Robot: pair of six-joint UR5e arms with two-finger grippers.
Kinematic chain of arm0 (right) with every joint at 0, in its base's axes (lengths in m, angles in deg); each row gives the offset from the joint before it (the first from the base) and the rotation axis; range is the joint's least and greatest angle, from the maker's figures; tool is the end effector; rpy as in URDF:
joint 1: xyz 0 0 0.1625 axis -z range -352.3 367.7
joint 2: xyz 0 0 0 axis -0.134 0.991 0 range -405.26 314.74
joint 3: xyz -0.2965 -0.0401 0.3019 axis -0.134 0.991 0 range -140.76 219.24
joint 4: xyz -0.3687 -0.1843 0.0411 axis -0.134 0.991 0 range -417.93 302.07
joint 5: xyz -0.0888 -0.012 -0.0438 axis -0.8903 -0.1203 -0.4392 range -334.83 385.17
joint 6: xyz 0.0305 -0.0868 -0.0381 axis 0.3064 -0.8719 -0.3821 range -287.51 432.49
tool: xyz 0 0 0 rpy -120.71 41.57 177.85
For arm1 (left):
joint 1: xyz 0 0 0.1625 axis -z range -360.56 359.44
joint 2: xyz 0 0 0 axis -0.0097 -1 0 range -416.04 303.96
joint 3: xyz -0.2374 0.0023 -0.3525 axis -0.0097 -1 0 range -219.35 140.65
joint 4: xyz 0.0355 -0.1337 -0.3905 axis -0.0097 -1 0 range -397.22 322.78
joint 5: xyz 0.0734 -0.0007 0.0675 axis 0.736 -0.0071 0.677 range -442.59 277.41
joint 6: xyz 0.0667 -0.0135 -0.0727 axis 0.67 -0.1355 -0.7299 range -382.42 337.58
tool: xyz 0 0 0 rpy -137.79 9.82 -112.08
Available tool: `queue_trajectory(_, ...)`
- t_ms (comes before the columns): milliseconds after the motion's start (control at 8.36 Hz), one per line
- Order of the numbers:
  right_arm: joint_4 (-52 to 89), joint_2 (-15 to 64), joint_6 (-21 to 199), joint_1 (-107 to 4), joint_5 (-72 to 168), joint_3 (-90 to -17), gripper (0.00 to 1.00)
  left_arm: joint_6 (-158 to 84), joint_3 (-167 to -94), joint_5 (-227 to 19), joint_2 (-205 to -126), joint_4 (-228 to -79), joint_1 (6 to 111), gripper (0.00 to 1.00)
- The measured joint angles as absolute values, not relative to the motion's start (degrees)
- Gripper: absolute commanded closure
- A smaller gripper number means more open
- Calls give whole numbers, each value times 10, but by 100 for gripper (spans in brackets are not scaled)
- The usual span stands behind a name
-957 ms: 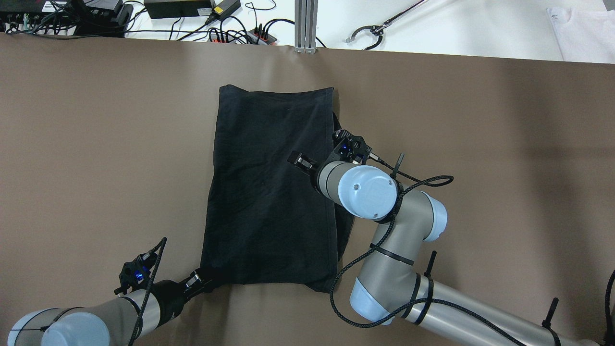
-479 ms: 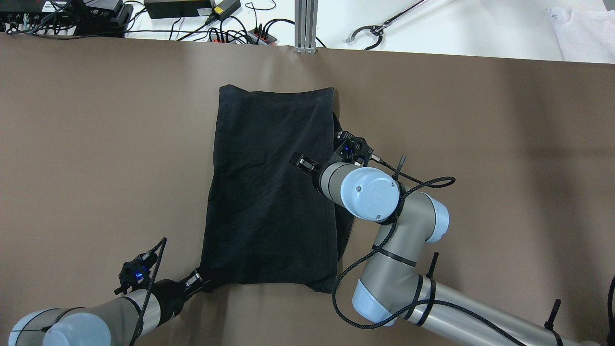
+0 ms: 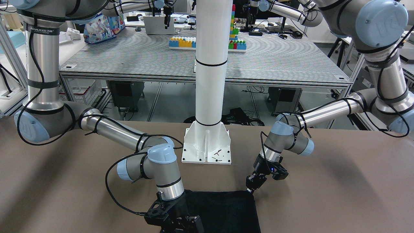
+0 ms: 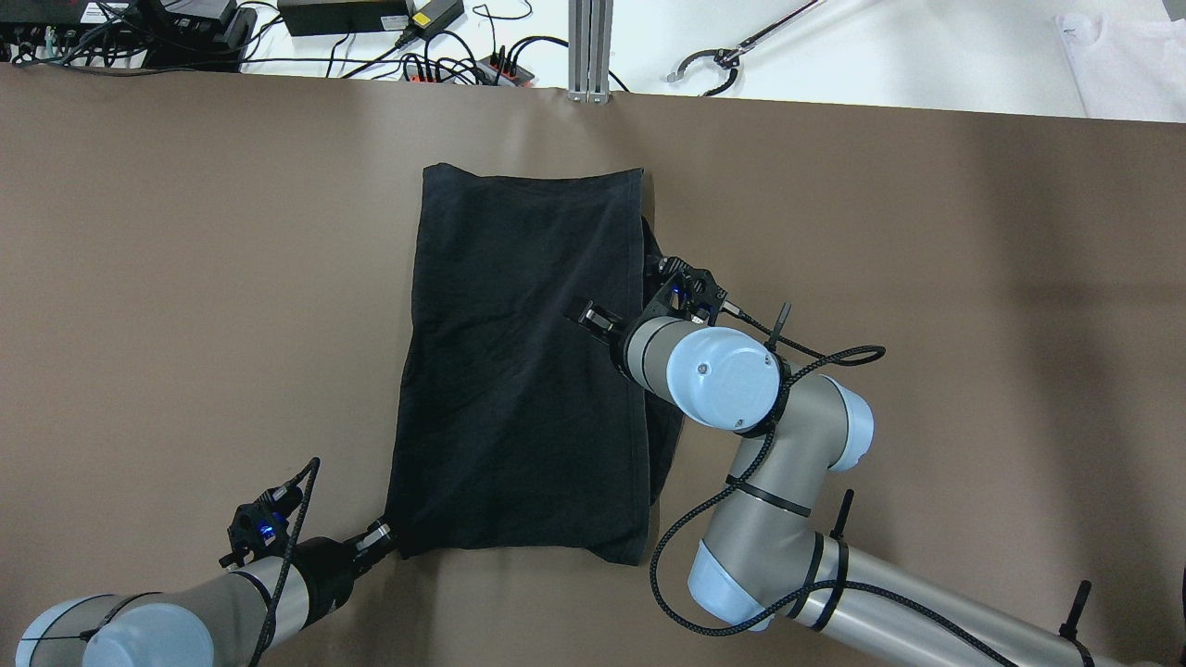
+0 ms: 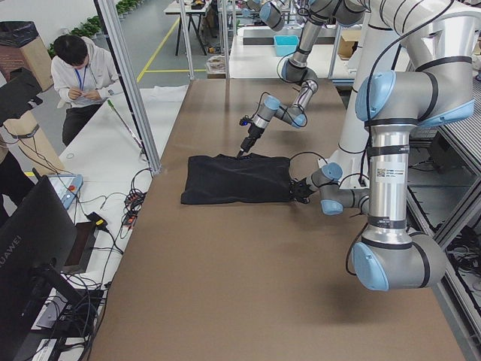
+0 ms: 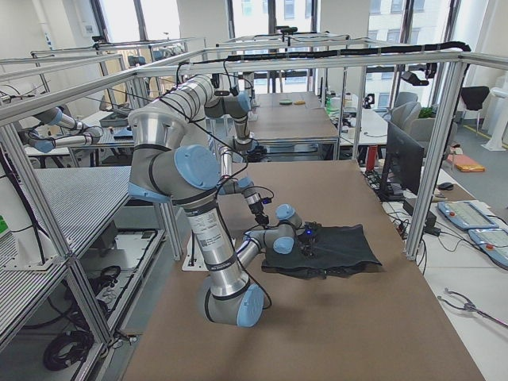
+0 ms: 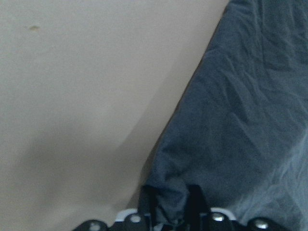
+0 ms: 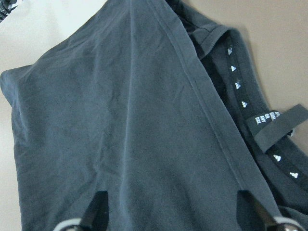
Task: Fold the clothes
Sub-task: 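Lift the near edge with both grippers and fold it toward the far edge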
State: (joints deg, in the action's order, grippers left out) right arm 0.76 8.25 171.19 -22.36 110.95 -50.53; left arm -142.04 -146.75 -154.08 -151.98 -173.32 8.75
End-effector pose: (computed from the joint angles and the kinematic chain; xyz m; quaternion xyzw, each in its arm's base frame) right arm -0.5345 -0.4718 0.2179 0.1331 -0.5404 0.2949 0.7767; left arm 0.4939 -0.2481 0.3696 0.0311 0.5766 -0.3566 0.7344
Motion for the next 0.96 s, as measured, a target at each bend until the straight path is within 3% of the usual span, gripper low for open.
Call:
queue_trajectory(239,8,109,1716,-220,1108,-524,8,-1420,-1467,-1539,-1521,-1733,87,100)
queue_trajectory(598,16,225,1741,-173,1079,-614,8,-1420,-1466,-1538,-1528,-1732,86,100)
queue_trajectory(957,43,248,1814,-116,1053,-629,9,-1419,-1462,-1538,-1530,-1732,86,100)
